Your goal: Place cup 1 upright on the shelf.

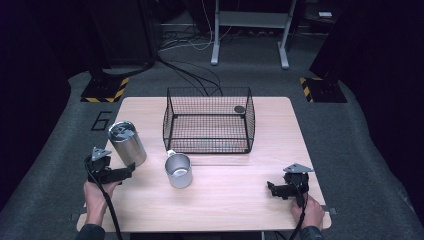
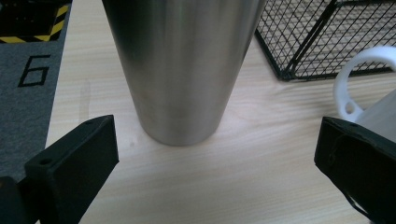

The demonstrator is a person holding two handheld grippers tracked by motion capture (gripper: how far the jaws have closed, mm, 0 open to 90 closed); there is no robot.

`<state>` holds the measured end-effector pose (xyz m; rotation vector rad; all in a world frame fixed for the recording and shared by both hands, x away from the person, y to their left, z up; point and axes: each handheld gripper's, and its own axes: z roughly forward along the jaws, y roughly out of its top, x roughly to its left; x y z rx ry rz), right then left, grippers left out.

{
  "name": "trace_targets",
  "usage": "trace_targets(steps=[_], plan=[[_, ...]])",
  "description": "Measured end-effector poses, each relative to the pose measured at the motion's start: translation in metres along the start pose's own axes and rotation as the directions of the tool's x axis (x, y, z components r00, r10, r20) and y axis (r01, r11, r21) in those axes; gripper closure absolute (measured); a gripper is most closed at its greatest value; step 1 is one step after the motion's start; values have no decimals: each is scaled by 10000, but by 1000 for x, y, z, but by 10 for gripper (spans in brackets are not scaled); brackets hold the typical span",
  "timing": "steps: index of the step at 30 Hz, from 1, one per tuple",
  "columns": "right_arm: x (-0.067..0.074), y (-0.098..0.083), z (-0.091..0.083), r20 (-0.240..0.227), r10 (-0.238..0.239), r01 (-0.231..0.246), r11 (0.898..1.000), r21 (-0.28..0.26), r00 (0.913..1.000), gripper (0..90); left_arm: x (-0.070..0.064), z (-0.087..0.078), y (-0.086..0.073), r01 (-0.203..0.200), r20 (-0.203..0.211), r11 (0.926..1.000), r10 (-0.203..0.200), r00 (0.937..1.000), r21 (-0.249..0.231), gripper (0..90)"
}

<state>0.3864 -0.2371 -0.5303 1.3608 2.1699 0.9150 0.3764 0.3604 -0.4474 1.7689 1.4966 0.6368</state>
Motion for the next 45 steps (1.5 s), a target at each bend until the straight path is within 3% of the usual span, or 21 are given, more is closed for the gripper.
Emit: trace_targets(steps=[9,18,20,22,27,33,36,45], plan=[[0,0,0,0,2,-2,10000,2,10000,0,1,-1,31,53,230,9994,-45,9997,-351,0],[0,0,0,-4,-7,7,10000,2,10000,0,2,3,50,-72,76,9979,77,9999,-651,0],[0,0,0,-5,-4,4,10000,0,10000,0,7,5,55,-120,150,9977,130,9998,-665,0],[0,0,0,-3,-7,7,10000,2,10000,0,8,6,56,30,151,9966,-17,9999,-819,0],[0,0,0,-3,-7,7,10000,0,10000,0,6,14,63,-397,-285,9957,375,9989,-833,0],[0,0,0,-4,-4,4,10000,-1,10000,0,10,22,66,-474,-184,9930,456,9988,-1078,2],[0,0,0,-3,-6,6,10000,-1,10000,0,10,29,69,-678,-290,9909,648,9975,-1160,3],[0,0,0,-6,-15,15,10000,3,10000,0,10,40,68,-748,-448,9881,693,9966,-1347,26]])
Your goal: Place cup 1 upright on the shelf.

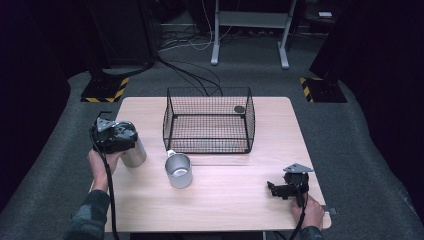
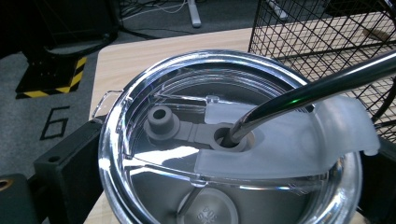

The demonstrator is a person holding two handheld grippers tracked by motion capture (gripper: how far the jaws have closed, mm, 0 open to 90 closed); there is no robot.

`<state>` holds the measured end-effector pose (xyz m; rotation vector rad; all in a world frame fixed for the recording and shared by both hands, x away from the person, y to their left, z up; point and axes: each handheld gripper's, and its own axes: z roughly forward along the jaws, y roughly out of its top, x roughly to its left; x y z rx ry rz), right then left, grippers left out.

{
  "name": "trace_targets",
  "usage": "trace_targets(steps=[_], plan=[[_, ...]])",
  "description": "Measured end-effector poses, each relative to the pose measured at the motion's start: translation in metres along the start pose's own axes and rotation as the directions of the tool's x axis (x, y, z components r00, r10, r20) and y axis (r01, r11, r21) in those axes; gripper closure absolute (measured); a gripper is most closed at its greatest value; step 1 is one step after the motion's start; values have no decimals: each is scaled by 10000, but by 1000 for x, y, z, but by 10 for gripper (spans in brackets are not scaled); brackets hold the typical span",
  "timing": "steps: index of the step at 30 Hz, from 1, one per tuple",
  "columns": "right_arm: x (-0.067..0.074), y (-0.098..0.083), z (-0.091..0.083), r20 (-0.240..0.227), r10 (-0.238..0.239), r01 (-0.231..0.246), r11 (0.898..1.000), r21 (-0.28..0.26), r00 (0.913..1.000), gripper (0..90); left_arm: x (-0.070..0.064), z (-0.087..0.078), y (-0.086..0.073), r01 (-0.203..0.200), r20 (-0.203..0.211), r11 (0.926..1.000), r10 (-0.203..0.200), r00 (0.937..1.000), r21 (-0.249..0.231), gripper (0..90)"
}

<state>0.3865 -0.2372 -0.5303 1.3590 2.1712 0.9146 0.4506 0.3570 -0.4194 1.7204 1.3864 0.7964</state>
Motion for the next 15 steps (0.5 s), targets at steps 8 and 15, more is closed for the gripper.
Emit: trace_targets(steps=[8,15], plan=[[0,0,0,2,4,-4,10000,-2,10000,0,0,3,0,-70,16,9998,70,10000,199,33],[0,0,0,4,22,-22,10000,-7,10000,0,3,3,3,-55,136,9994,50,9999,335,40]])
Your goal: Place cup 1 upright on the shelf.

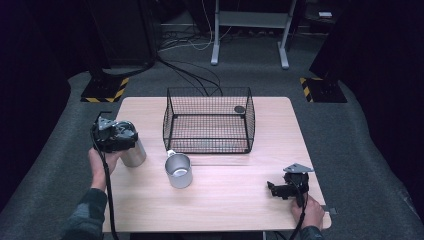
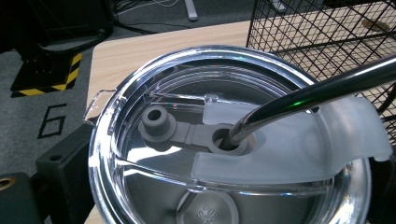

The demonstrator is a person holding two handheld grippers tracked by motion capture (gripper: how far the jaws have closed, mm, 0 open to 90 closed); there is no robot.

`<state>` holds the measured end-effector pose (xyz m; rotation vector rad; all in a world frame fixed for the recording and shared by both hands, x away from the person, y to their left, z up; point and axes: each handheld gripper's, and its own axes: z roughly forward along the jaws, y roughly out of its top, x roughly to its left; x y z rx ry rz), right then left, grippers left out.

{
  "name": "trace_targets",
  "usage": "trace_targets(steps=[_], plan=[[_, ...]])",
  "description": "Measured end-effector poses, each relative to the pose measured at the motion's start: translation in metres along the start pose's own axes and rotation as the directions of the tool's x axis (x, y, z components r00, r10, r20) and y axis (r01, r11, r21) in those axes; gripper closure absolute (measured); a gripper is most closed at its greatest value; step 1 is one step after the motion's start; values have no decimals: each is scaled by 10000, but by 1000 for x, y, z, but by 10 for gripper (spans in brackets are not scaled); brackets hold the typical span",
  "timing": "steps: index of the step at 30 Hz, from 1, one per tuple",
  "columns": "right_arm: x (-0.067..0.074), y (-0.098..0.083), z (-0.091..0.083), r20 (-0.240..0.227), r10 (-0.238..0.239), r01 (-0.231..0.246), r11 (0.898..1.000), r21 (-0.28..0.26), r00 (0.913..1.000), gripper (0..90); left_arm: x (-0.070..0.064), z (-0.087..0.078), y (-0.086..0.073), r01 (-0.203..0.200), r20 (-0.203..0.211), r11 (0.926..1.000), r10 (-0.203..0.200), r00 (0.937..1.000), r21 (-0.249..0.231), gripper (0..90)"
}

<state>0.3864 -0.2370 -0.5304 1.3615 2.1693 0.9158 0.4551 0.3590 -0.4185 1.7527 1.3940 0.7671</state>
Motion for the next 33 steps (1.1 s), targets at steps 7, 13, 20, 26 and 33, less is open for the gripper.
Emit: trace_targets(steps=[7,13,20,26,33], plan=[[0,0,0,-6,36,-36,10000,-11,10000,0,2,-3,1,-144,-148,9999,144,9998,4,41],[0,0,0,-3,-23,23,10000,7,10000,0,2,-8,3,-270,-39,9996,271,9996,63,41],[0,0,0,-2,-24,24,10000,4,10000,0,-1,-13,3,-444,-51,9990,444,9990,108,41],[0,0,0,4,25,-25,10000,-8,10000,0,-2,-21,8,-280,131,9996,280,9995,31,41],[0,0,0,3,-7,7,10000,1,10000,0,-6,-30,15,-299,137,9994,302,9995,-180,41]])
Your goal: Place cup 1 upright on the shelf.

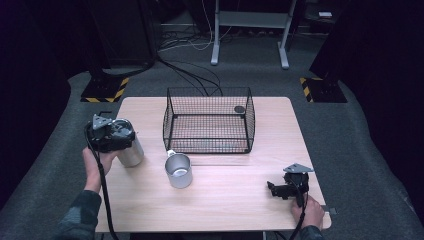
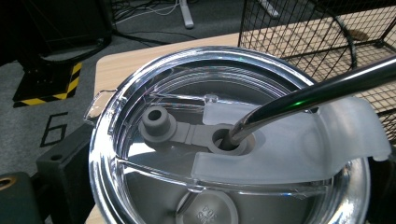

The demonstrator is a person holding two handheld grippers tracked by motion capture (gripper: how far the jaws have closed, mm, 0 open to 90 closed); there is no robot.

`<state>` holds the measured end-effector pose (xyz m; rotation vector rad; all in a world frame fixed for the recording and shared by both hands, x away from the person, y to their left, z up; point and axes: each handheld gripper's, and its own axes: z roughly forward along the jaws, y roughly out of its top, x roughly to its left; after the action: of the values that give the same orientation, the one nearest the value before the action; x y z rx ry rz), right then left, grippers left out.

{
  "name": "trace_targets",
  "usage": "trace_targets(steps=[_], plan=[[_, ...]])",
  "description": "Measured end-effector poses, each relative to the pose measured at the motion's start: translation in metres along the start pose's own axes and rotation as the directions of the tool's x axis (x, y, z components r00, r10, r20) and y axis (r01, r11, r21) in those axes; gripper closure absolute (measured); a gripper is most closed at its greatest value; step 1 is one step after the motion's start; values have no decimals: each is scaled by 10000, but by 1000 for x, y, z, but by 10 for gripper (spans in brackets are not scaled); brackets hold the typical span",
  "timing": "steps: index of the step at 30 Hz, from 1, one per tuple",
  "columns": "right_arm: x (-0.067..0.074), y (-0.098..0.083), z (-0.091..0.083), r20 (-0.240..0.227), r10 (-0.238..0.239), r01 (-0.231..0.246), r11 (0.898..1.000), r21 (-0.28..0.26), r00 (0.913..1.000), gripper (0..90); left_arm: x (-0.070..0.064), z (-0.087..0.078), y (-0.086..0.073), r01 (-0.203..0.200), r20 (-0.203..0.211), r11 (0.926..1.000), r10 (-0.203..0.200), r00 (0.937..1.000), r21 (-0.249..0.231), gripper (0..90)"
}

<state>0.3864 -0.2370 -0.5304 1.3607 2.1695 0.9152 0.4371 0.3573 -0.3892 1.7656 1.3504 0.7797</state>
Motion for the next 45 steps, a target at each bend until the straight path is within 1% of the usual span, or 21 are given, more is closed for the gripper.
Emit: trace_targets(steps=[6,7,12,16,19,22,24,27,28,29,30,35,37,38,39,40,41,42,43,44,45], plan=[[0,0,0,-3,-22,22,10000,5,10000,0,-4,-8,5,-30,10,9999,30,10000,-136,41],[0,0,0,-6,48,-48,10000,-14,10000,0,-4,-8,5,-30,10,9999,30,10000,-136,41],[0,0,0,-3,-19,19,10000,4,10000,0,-5,-13,10,-78,36,9995,79,10000,-302,41],[0,0,0,1,30,-30,10000,-9,10000,0,-7,-18,13,-120,73,9994,122,9999,-326,41],[0,0,0,1,35,-35,10000,-9,10000,0,-9,-25,19,-187,127,9986,193,9997,-487,41],[0,0,0,-1,65,-65,10000,-19,10000,0,-12,-28,23,-232,179,9983,242,9995,-527,41],[0,0,0,-4,-29,29,10000,7,10000,0,-14,-32,29,-367,258,9979,381,9989,-525,41],[0,0,0,-3,-10,10,10000,4,10000,0,-14,-40,37,-510,322,9969,530,9981,-599,41],[0,0,0,-3,-11,11,10000,7,10000,0,-14,-43,38,-425,361,9965,452,9983,-714,41],[0,0,0,-3,-11,11,10000,7,10000,0,-14,-43,38,-425,361,9965,452,9983,-714,41],[0,0,0,-3,-10,10,10000,6,10000,0,-14,-47,41,-397,446,9966,429,9981,-718,41],[0,0,0,-2,-6,6,10000,5,10000,0,-14,-53,48,-410,436,9959,446,9981,-807,41],[0,0,0,-1,-5,5,10000,2,10000,0,-15,-55,51,-396,511,9957,440,9977,-841,41],[0,0,0,-1,-5,5,10000,1,10000,0,-18,-57,53,-409,671,9951,470,9966,-896,41],[0,0,0,-1,-5,5,10000,1,10000,0,-18,-57,53,-409,671,9951,470,9966,-896,41],[0,0,0,0,-4,4,10000,2,10000,0,-22,-58,55,-388,821,9951,463,9955,-905,41],[0,0,0,0,-4,4,10000,2,10000,0,-22,-58,55,-388,821,9951,463,9955,-905,41],[0,0,0,-2,-3,3,10000,2,10000,0,-28,-58,58,-536,861,9944,615,9944,-913,41],[0,0,0,-2,-4,4,10000,2,10000,0,-28,-58,58,-536,861,9944,615,9944,-913,41],[0,0,0,-1,5,-5,10000,2,10000,0,-32,-58,62,-677,866,9938,754,9934,-880,41],[0,0,0,-1,5,-5,10000,2,10000,0,-32,-58,62,-677,866,9938,754,9934,-880,41]])
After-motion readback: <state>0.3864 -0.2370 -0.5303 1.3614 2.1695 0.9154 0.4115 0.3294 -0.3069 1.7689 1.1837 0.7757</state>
